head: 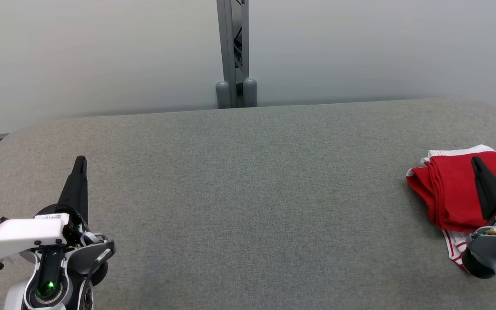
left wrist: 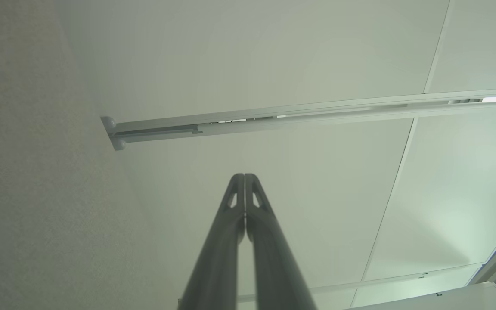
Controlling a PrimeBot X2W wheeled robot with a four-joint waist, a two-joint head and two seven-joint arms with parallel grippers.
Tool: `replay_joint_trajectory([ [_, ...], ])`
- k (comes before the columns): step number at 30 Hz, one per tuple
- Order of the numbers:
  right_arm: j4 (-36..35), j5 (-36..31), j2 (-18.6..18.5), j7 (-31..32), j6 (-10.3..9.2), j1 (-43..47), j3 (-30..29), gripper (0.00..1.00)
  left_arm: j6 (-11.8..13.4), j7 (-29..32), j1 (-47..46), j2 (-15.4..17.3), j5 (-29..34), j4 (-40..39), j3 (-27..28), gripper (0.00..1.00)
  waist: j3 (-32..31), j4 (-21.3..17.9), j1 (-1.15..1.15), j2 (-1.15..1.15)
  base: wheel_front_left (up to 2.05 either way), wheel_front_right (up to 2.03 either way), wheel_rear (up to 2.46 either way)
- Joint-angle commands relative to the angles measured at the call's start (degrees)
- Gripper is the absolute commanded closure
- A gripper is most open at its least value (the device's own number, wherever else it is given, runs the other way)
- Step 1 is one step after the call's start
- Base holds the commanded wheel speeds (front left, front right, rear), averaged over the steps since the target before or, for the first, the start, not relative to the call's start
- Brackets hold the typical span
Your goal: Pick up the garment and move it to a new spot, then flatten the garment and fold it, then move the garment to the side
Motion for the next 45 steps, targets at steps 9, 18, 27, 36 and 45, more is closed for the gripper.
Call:
replay_joint_trajectory([
  [9,0.11,0.17,-0.37,-0.24,0.0,-0.29,-0.03,1.0,-0.28,0.2,-0.89,0.14,0.02,-0.23,0.26,1.0,0.0,0.0,0.0,0.0,0.0,0.0,0.0],
  [18,0.11,0.16,-0.37,-0.24,0.0,-0.29,-0.04,1.0,-0.28,0.22,-0.89,0.13,0.03,-0.23,0.26,1.0,0.0,0.0,0.0,0.0,0.0,0.0,0.0],
  [27,0.12,0.16,-0.36,-0.24,0.0,-0.29,-0.04,1.0,-0.28,0.22,-0.89,0.13,0.04,-0.23,0.26,1.0,0.0,0.0,0.0,0.0,0.0,0.0,0.0],
  [36,0.12,0.16,-0.36,-0.24,0.0,-0.29,-0.04,1.0,-0.28,0.23,-0.89,0.13,0.05,-0.23,0.26,1.0,0.0,0.0,0.0,0.0,0.0,0.0,0.0],
  [45,0.12,0.16,-0.36,-0.24,0.0,-0.29,-0.04,1.0,-0.28,0.24,-0.9,0.12,0.06,-0.23,0.27,1.0,0.0,0.0,0.0,0.0,0.0,0.0,0.0],
])
